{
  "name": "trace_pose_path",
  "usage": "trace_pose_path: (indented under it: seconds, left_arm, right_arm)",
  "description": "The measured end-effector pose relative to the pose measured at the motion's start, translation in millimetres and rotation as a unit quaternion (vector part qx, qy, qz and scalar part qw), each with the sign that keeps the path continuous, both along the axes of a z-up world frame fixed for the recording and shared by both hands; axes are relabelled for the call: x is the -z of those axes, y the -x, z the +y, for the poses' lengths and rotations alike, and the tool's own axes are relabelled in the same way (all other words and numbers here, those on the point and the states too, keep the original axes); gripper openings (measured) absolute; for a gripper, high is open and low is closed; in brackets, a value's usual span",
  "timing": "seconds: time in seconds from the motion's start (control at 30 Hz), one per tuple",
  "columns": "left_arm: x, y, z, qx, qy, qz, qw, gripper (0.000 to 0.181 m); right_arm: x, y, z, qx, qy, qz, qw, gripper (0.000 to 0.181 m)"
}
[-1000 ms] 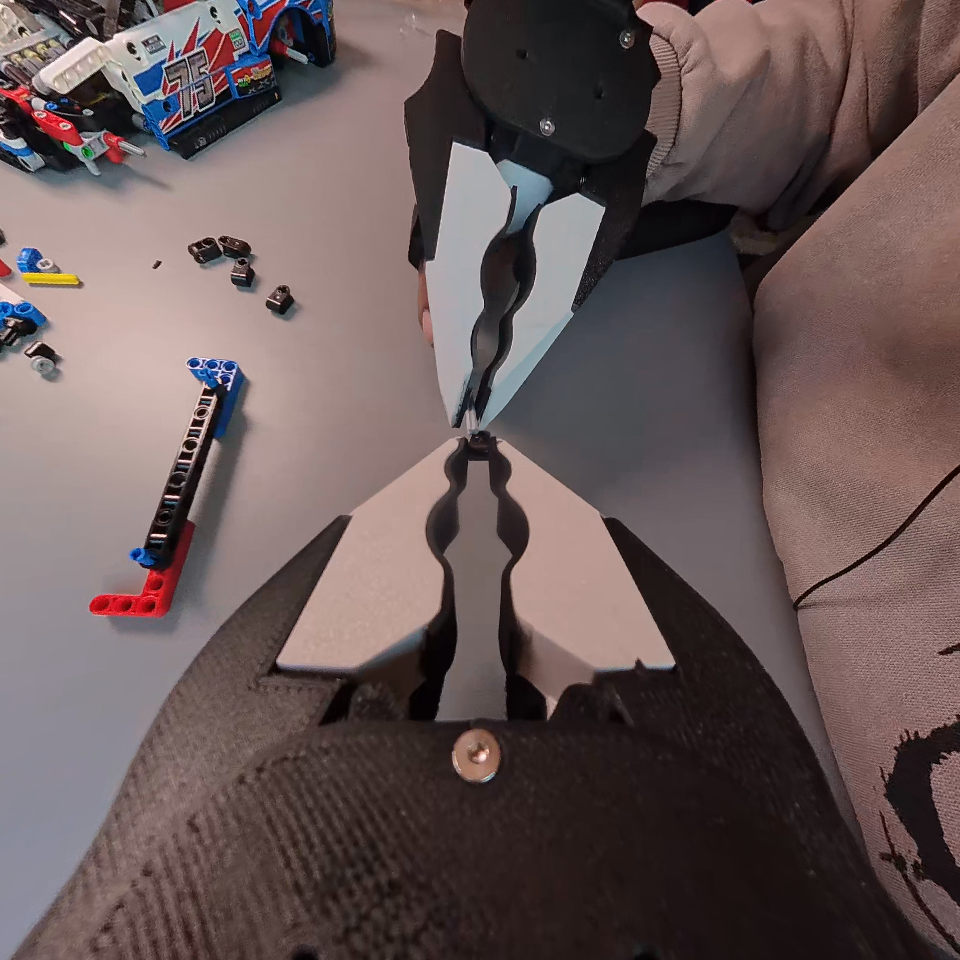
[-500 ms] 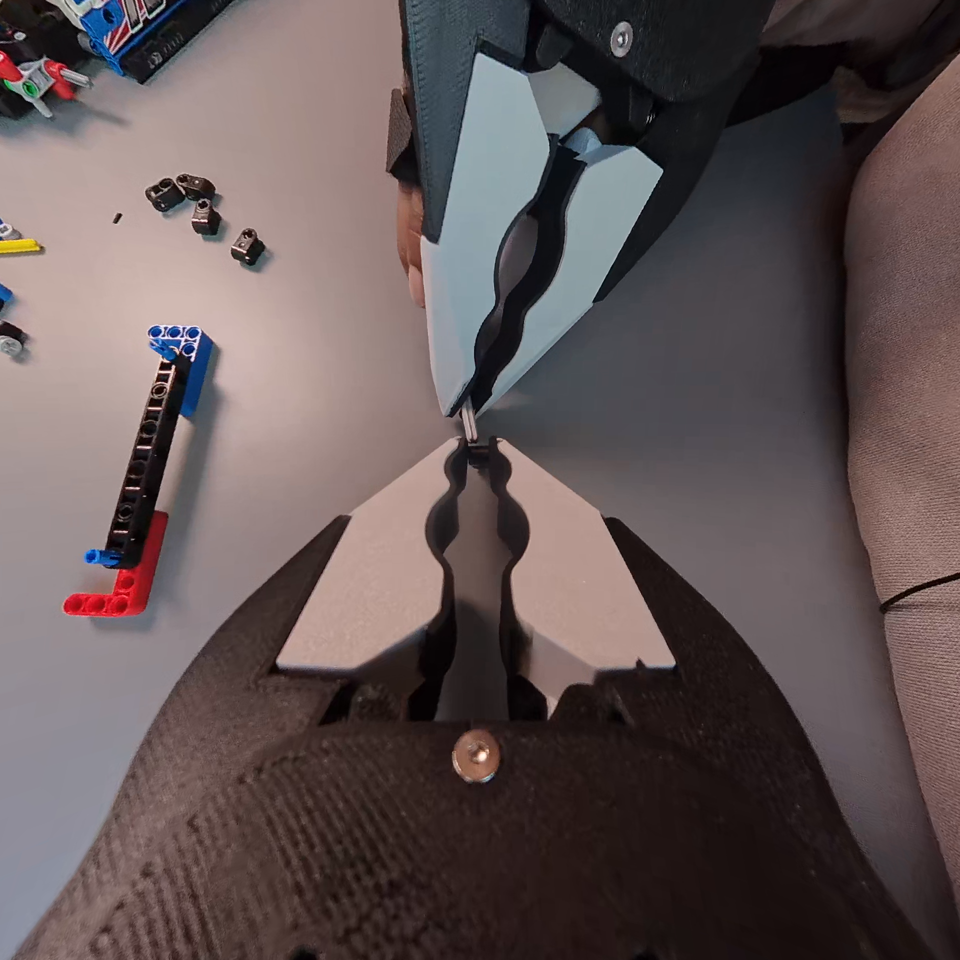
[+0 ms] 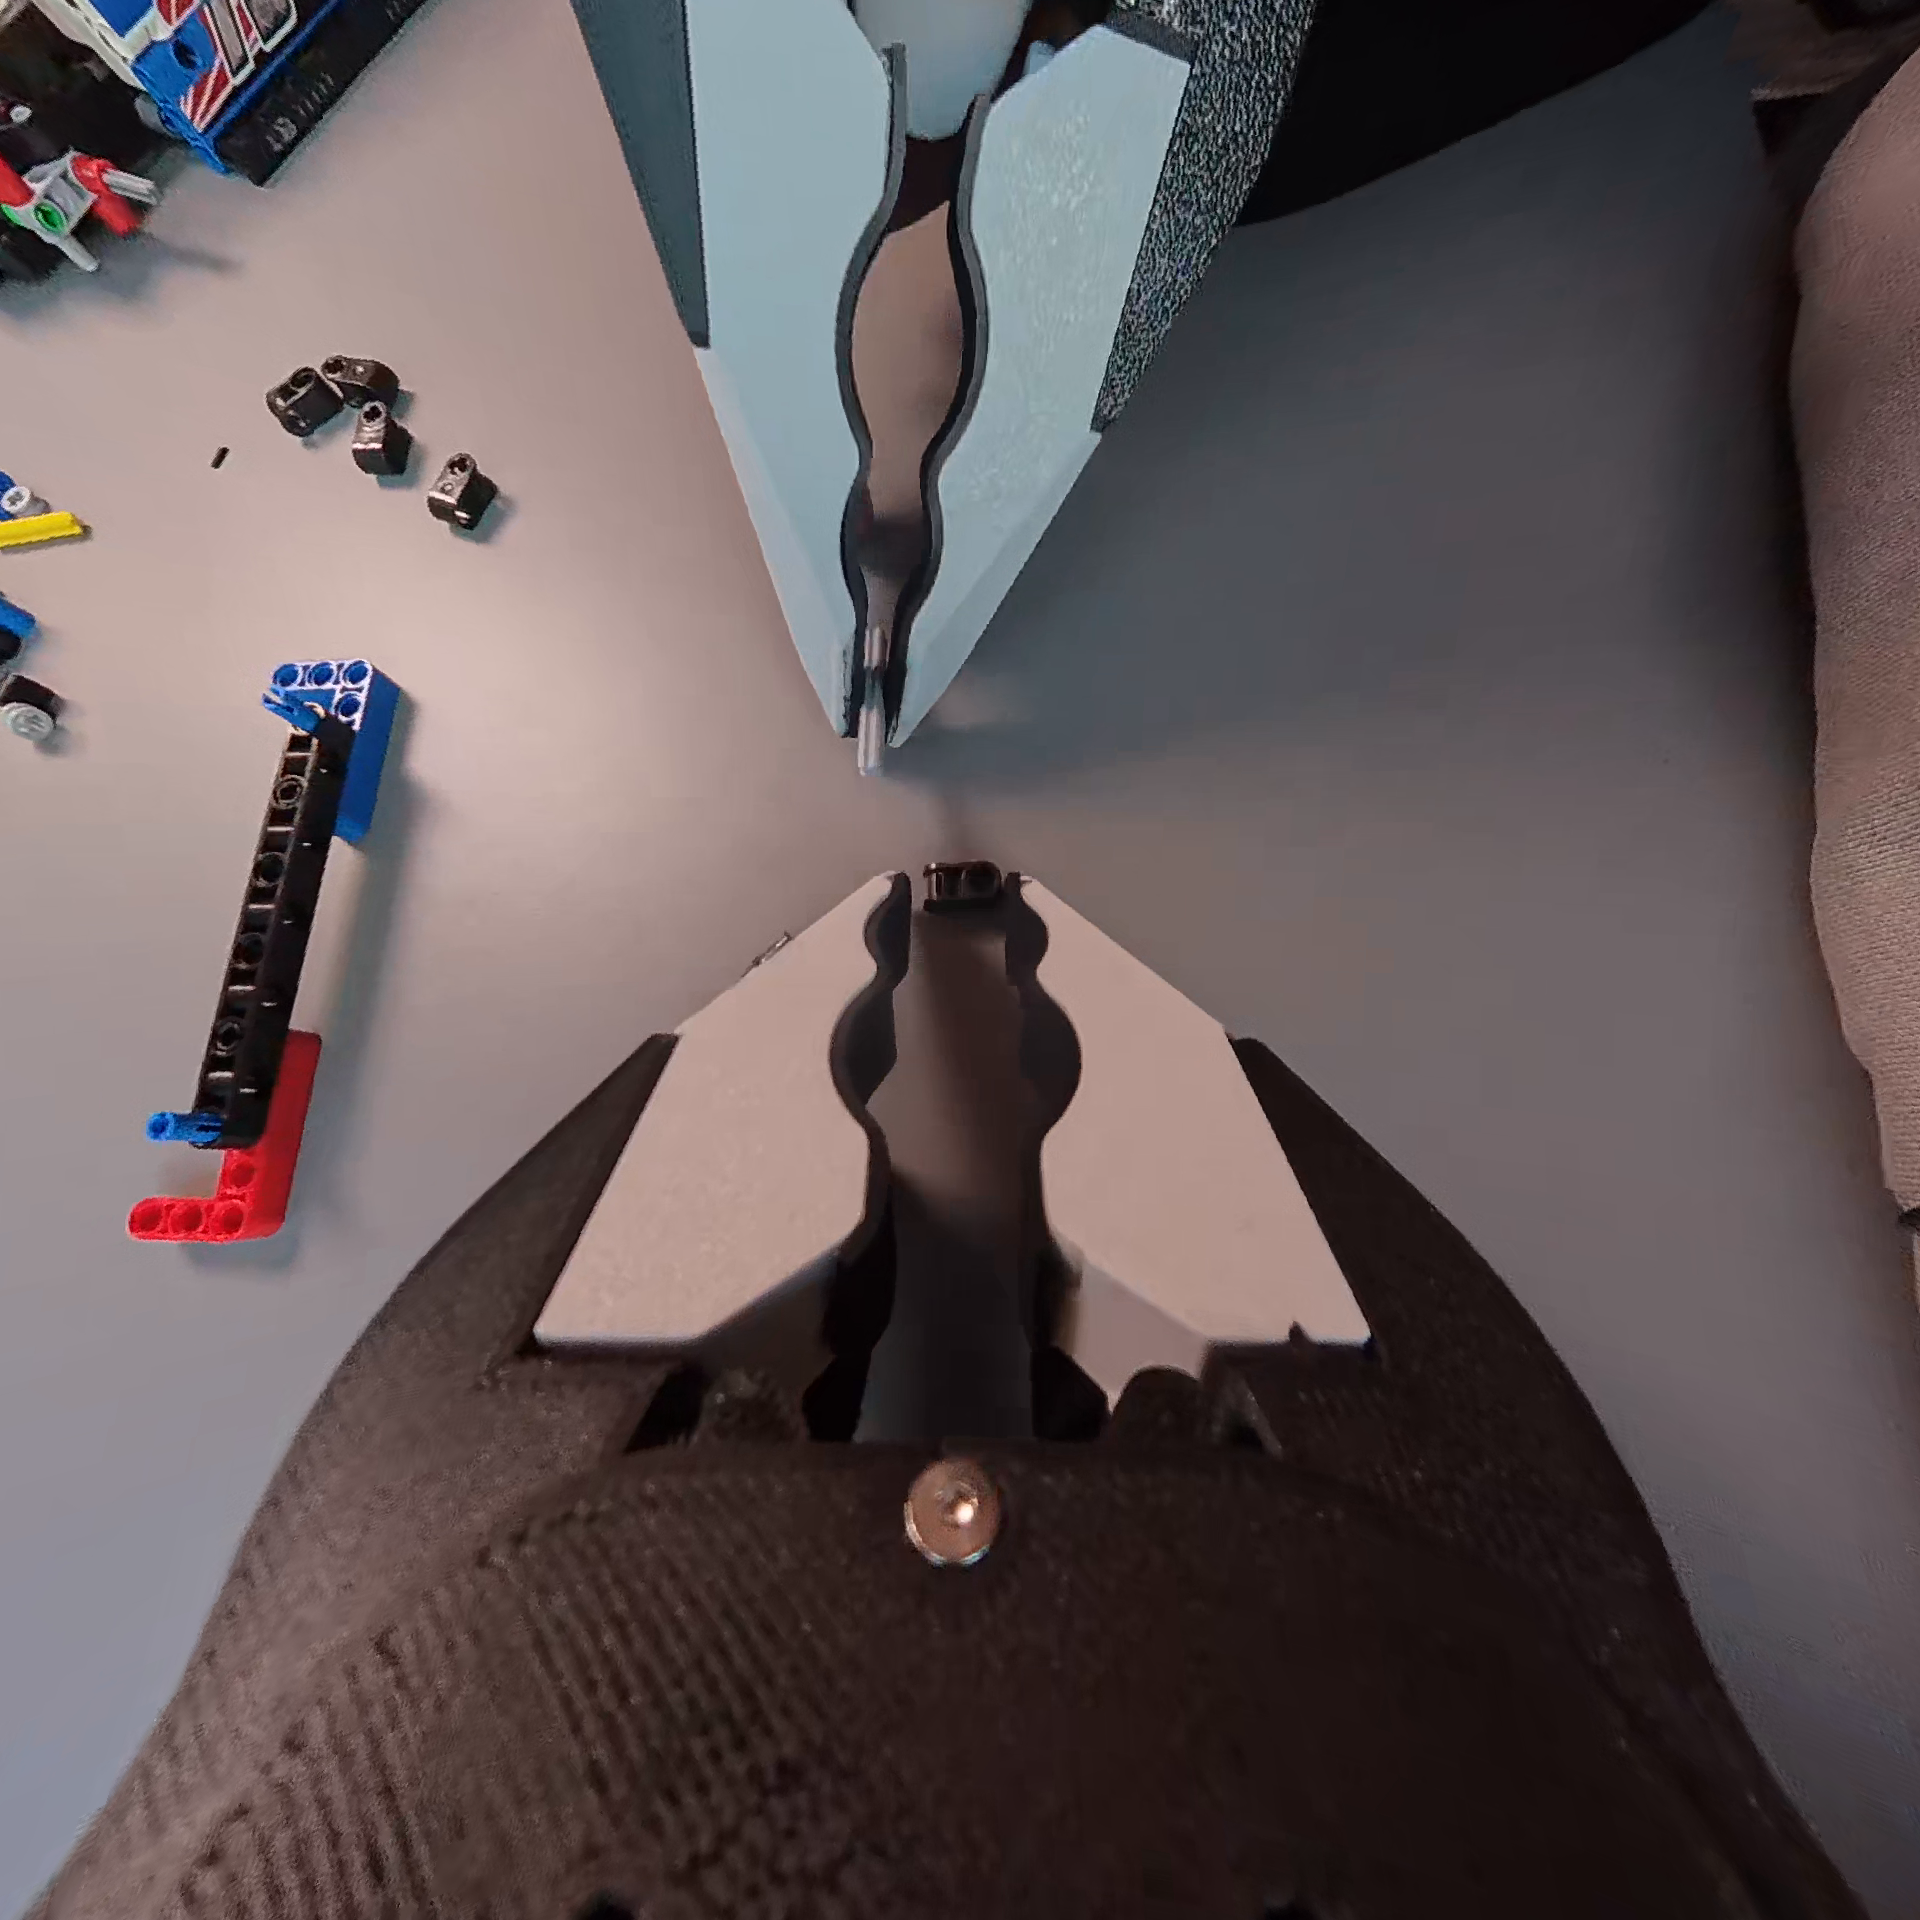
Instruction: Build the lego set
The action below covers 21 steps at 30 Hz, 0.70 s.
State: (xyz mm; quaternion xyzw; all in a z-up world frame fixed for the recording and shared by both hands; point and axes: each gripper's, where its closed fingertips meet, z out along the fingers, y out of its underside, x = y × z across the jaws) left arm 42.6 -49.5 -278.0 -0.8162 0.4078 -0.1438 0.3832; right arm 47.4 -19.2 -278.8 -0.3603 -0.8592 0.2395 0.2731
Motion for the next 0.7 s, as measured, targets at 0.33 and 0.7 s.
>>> trace_pose_path:
  seconds: [0.33,0.7]
  left_arm:
    - [-6,5,6,-0.012,-0.007,-0.021,1.0,0.015]
    - [-36,-4,11,-0.008,-0.082,-0.059,0.995,0.003]
  right_arm:
    - [-3,0,1,0.007,0.022,0.007,1.0,0.003]
    - [-27,9,-20,-0.009,0.109,0.047,0.993,0.002]
